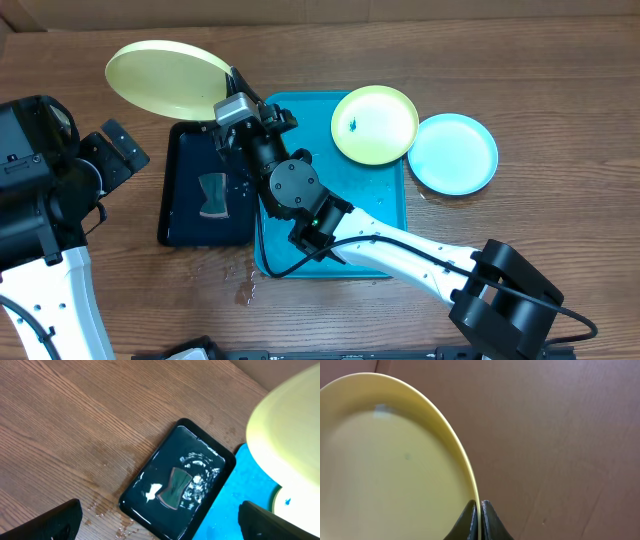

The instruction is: Clean dirty plates on tray and stack at the side

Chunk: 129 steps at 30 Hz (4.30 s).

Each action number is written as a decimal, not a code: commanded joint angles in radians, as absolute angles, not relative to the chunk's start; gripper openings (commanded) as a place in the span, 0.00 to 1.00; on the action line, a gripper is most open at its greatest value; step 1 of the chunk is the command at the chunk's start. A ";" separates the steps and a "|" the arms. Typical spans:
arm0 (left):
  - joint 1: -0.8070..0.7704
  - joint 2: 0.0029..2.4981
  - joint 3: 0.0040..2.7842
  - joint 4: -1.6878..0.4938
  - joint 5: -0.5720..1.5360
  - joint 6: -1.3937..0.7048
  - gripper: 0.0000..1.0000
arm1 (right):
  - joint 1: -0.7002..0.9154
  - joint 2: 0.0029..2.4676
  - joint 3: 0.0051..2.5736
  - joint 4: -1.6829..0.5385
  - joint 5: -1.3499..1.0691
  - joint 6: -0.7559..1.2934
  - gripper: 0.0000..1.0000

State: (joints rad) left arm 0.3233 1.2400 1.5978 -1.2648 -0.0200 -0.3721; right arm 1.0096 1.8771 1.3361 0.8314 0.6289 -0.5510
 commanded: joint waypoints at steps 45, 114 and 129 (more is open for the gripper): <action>0.327 1.243 1.604 -1.264 -0.033 -0.393 1.00 | 0.049 1.573 1.348 -0.783 -0.017 0.651 0.04; 0.327 1.243 1.604 -1.264 -0.033 -0.393 1.00 | 0.216 1.671 1.477 -0.807 0.007 0.332 0.66; 0.327 1.243 1.604 -1.264 -0.033 -0.393 1.00 | 0.247 1.899 1.472 -0.685 -0.016 0.340 0.62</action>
State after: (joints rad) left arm 0.3233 1.2400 1.5978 -1.2648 -0.0204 -0.3759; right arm 0.2432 1.8748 1.4670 -0.7021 -0.0269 0.3351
